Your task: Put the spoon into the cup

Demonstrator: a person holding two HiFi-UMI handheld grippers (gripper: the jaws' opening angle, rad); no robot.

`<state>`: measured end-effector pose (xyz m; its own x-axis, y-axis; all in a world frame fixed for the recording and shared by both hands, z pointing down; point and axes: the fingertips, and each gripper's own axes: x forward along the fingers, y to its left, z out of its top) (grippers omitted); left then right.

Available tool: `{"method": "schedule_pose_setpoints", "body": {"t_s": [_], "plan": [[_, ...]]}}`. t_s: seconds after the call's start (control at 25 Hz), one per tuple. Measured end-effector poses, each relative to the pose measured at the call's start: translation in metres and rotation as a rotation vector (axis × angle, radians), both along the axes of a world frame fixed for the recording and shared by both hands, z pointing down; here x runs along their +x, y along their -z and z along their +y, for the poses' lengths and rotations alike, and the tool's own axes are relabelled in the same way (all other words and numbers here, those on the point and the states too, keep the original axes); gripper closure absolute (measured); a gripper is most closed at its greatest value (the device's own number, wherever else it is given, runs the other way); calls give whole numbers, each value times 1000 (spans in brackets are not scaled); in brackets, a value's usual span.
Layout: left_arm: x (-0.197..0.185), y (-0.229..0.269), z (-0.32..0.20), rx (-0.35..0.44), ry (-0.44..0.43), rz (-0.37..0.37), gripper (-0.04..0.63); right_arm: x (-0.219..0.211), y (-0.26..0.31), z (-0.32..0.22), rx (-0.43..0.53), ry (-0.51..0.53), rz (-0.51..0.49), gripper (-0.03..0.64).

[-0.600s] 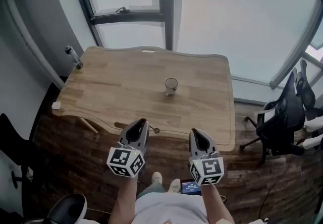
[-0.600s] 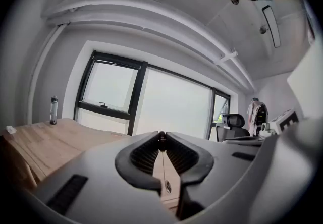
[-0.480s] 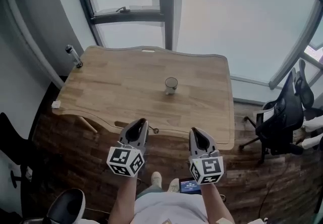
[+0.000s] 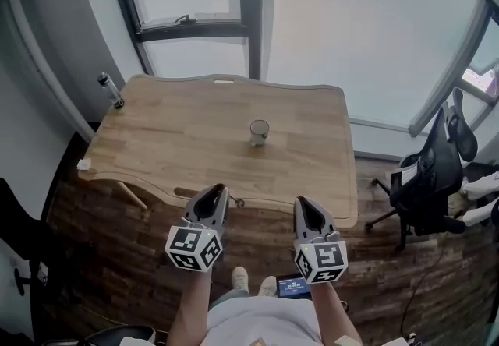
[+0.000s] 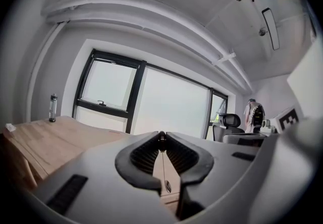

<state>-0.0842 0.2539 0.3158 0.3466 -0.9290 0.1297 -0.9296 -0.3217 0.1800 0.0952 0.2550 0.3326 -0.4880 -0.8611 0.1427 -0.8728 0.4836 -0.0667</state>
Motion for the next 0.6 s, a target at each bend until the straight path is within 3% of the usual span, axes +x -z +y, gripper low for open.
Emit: {"method": "schedule_pose_setpoints", "body": {"t_s": [0.6], "plan": [[19, -7, -5, -10, -16, -13, 543, 22, -13, -6, -31, -11, -12, 586]]}}
